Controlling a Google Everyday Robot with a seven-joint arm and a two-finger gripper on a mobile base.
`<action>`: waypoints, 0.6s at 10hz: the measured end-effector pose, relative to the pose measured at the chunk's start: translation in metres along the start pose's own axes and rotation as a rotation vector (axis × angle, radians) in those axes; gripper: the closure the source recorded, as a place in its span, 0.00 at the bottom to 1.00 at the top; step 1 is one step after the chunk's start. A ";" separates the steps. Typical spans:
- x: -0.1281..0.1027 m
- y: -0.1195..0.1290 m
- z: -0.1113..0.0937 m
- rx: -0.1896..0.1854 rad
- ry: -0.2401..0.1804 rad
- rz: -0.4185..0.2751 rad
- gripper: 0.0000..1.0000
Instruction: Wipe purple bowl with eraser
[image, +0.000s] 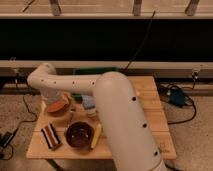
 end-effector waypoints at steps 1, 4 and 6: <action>-0.012 0.002 0.008 0.009 -0.018 -0.002 0.20; -0.036 -0.014 0.014 0.061 -0.056 -0.018 0.20; -0.043 -0.021 0.012 0.084 -0.069 -0.028 0.20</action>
